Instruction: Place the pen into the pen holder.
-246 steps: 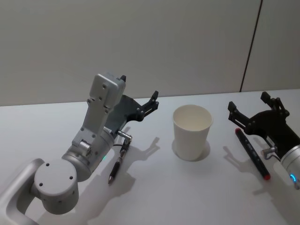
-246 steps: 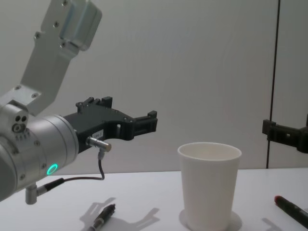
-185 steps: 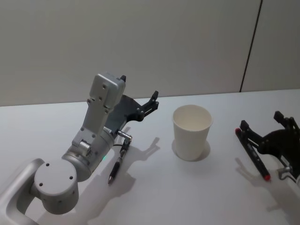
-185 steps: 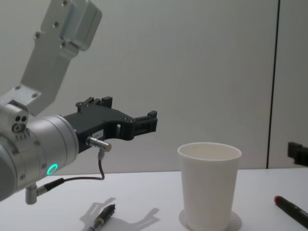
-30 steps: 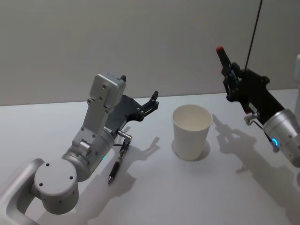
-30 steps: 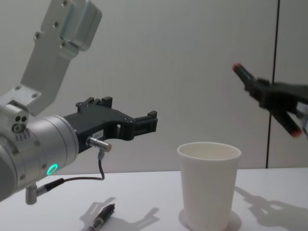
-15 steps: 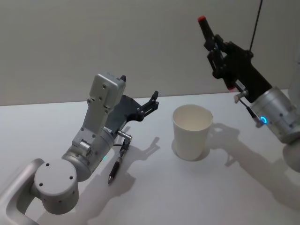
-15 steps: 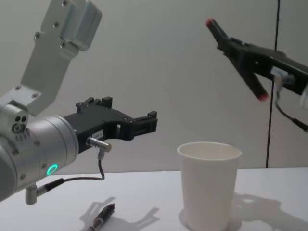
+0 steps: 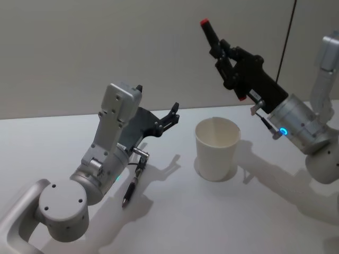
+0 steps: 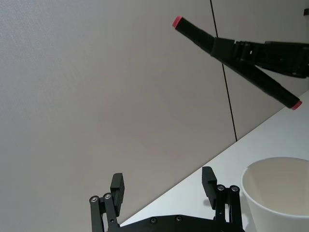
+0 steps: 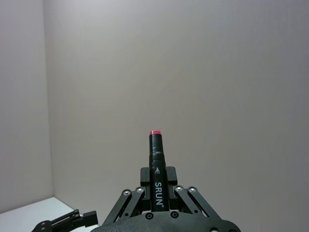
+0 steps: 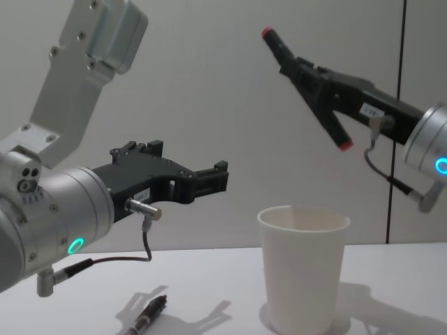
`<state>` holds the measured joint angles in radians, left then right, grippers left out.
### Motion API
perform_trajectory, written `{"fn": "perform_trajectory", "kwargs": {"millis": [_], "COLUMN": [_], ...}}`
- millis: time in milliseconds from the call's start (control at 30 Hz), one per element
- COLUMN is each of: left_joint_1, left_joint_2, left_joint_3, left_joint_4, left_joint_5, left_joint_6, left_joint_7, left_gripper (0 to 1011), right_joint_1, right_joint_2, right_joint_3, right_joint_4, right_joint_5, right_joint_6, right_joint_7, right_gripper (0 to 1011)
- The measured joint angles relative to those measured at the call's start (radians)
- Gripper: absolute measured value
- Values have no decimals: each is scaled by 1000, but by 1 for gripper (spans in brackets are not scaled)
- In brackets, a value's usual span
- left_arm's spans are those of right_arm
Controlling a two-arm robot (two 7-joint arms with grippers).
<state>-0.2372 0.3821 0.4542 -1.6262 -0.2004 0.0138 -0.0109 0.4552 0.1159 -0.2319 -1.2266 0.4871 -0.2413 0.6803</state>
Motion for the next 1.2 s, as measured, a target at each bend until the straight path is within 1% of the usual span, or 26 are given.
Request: {"fn": "perform_trajectory", "kwargs": {"millis": [300, 533, 767, 933, 1200], "left_joint_1": [0, 0, 0, 0, 0], "left_joint_2": [0, 0, 0, 0, 0], "left_joint_3": [0, 0, 0, 0, 0], "left_joint_4": [0, 0, 0, 0, 0], "left_joint_5": [0, 0, 0, 0, 0], "left_joint_6": [0, 0, 0, 0, 0], "left_joint_7": [0, 0, 0, 0, 0], "left_gripper": [1001, 1001, 1001, 1001, 1001], "right_joint_1": [21, 22, 8, -15, -43], "right_joint_2": [-7, -9, -5, 4, 17], "right_joint_3": [-12, -22, -27, -30, -32], "right_joint_4": [66, 88, 88, 68, 43], "right_joint_5": [-4, -5, 1, 11, 14], "right_joint_6": [-18, -26, -28, -28, -24], "right_joint_7": [67, 101, 114, 116, 108], "right_gripper": [178, 177, 177, 178, 177]}}
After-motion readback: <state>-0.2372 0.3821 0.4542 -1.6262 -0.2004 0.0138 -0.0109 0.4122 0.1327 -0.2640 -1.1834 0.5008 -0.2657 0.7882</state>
